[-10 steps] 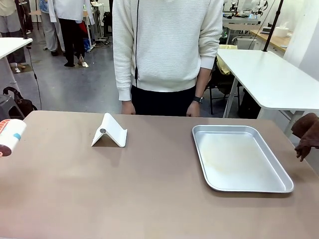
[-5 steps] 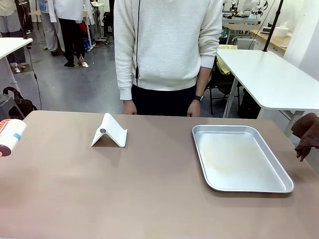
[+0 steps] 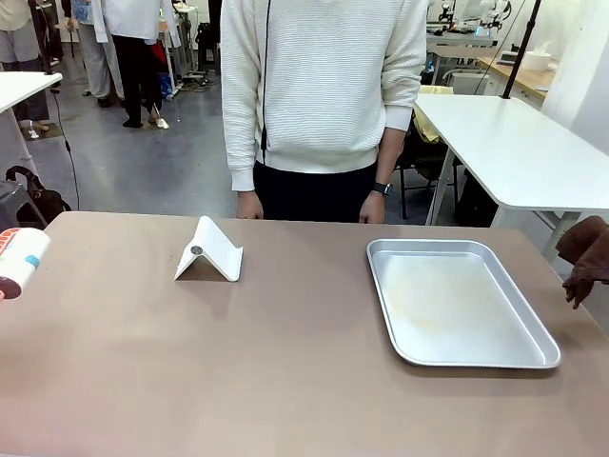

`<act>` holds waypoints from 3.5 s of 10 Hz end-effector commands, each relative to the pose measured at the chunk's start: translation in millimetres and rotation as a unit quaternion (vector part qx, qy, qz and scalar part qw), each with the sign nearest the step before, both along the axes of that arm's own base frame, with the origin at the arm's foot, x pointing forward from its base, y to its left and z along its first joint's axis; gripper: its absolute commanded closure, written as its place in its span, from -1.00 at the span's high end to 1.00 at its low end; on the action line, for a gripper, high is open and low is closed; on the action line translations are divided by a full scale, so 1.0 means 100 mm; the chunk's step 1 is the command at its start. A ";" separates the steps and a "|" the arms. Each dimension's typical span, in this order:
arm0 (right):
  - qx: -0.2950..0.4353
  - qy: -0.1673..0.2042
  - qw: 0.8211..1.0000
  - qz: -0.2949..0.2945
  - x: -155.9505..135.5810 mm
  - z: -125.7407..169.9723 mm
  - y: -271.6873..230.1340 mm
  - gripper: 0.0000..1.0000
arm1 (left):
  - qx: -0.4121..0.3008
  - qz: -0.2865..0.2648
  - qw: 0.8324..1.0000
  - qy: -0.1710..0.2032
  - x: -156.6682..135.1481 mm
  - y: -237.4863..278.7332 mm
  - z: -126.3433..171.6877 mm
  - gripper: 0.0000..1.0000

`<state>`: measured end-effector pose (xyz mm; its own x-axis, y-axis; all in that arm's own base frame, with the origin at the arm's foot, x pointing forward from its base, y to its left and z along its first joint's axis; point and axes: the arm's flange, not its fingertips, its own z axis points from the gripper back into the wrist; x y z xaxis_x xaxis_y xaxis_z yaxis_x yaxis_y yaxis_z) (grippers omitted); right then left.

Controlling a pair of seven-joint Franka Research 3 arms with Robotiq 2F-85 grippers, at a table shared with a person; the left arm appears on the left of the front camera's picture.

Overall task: Clean the surface of the table.
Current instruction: Return the Lint Roller and towel to their original positions.

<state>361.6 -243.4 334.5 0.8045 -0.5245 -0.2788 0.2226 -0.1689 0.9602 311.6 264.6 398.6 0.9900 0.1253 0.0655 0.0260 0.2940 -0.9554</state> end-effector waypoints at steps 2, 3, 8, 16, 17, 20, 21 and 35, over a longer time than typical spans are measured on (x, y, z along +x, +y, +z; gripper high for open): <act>0.000 0.000 1.000 0.000 0.00 0.00 0.00 -0.85 | 0.000 0.000 1.000 0.000 0.00 0.00 0.00 -0.55; -0.026 -0.004 1.000 -0.017 0.03 0.05 0.10 -0.85 | -0.028 0.001 1.000 -0.006 0.06 -0.05 0.09 -0.55; -0.110 -0.056 0.990 0.072 0.41 0.55 1.31 -0.85 | 0.002 0.003 0.999 0.053 0.60 -0.86 0.66 -0.55; -0.147 -0.093 0.977 0.124 0.84 0.36 3.58 -0.85 | 0.241 -0.004 0.968 0.067 1.51 -2.87 1.16 -0.55; -0.154 -0.088 0.976 0.129 0.87 0.29 3.78 -0.85 | 0.268 0.009 0.962 0.042 1.59 -3.02 1.13 -0.55; -0.167 -0.061 0.970 0.166 0.78 0.08 4.20 -0.85 | 0.302 -0.032 0.953 -0.013 1.73 -3.42 1.03 -0.55; -0.178 -0.047 0.964 0.191 0.74 0.02 4.24 -0.85 | 0.299 -0.051 0.953 -0.030 1.74 -3.47 1.04 -0.55; -0.199 0.047 0.970 0.133 0.87 -0.15 4.50 -0.85 | 0.394 0.006 0.919 0.013 2.11 -3.96 0.96 -0.55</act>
<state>442.3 194.2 317.3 0.9168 -0.3611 -0.1706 0.2662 0.2341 0.9350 513.8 -124.9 494.9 0.9919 0.0339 0.1222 0.0289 0.8779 -0.4780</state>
